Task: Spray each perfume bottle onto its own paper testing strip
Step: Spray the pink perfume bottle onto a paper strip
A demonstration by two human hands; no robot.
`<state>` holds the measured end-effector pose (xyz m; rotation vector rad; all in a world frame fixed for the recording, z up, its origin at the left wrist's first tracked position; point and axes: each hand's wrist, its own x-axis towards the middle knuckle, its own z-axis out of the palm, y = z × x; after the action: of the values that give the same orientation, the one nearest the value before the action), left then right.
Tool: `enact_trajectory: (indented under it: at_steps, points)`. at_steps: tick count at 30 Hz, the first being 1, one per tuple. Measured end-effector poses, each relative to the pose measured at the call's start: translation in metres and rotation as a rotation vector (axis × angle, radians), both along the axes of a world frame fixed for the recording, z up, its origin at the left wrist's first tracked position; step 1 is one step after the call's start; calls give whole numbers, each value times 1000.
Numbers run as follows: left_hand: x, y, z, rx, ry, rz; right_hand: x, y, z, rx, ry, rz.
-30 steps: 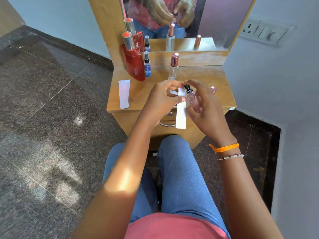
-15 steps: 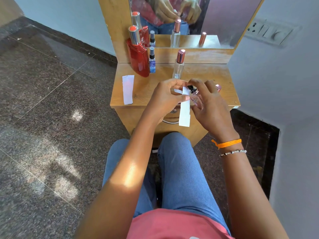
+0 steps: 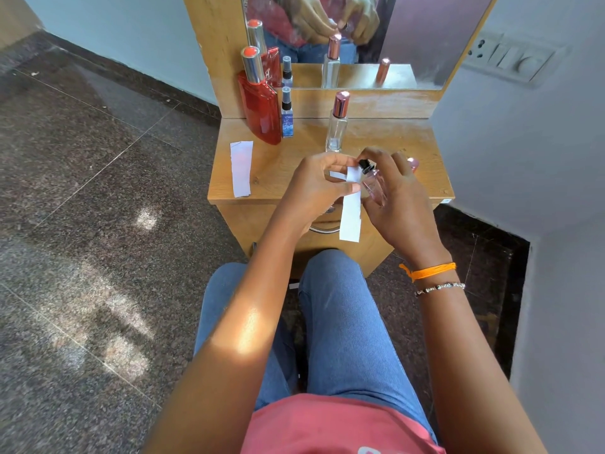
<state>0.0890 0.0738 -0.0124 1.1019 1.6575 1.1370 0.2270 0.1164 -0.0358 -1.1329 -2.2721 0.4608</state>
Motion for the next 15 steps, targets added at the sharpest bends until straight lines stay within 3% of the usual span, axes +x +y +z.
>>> enact_trajectory:
  at_steps: [9,15]
  points:
    - [12,26,-16,85,250,99,9,-2,0,-98,192,-12]
    - [28,40,-30,189,477,162,12,2,-1,-98,220,1]
